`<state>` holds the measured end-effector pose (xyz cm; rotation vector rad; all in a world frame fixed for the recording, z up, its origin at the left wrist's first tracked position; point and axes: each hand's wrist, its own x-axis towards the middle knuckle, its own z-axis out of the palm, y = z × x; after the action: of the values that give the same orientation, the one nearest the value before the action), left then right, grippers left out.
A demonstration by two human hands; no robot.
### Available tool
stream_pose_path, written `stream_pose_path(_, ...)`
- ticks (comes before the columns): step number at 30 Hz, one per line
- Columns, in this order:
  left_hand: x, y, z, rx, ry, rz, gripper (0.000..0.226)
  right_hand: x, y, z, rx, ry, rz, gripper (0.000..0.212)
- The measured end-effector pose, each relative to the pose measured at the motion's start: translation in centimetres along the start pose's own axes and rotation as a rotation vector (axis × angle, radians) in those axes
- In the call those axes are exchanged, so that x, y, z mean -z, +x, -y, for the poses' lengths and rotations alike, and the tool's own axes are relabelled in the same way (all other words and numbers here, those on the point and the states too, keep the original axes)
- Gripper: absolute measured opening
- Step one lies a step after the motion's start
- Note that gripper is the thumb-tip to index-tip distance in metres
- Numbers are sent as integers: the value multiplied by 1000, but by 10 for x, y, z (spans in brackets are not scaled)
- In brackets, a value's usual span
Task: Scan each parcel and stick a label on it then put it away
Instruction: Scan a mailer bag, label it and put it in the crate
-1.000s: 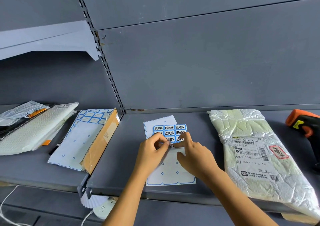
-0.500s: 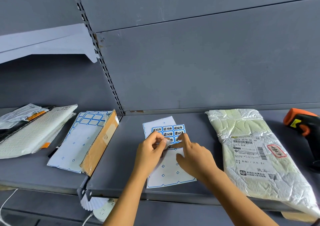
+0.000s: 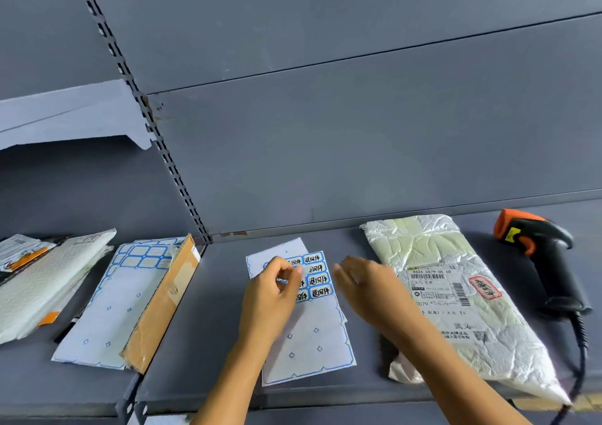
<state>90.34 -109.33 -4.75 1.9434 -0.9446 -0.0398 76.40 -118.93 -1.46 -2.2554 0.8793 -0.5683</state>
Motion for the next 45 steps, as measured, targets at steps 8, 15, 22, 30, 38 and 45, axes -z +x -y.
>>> stream_pose_path(8, -60, 13, -67, -676, 314, -205, 30, 58, -1, -30, -427, 897, 32, 21)
stream_pose_path(15, -96, 22, -85, -966, 303, -262, 30, 82, -3, -66, -542, 968, -53, 13)
stream_pose_path(22, -123, 34, -92, -1073, 256, -210, 23, 95, 6, -85, -570, 887, -117, 27)
stream_pose_path(30, -143, 44, -89, -1130, 157, -120, 15, 96, 17, -102, -536, 811, -176, 29)
stream_pose_path(38, -159, 49, -85, -864, 282, 317, 30, 112, 30, -139, -532, 489, -497, 22)
stream_pose_path(45, -169, 53, -95, -826, 464, 474, 49, 99, 33, -150, -607, 455, -415, 27)
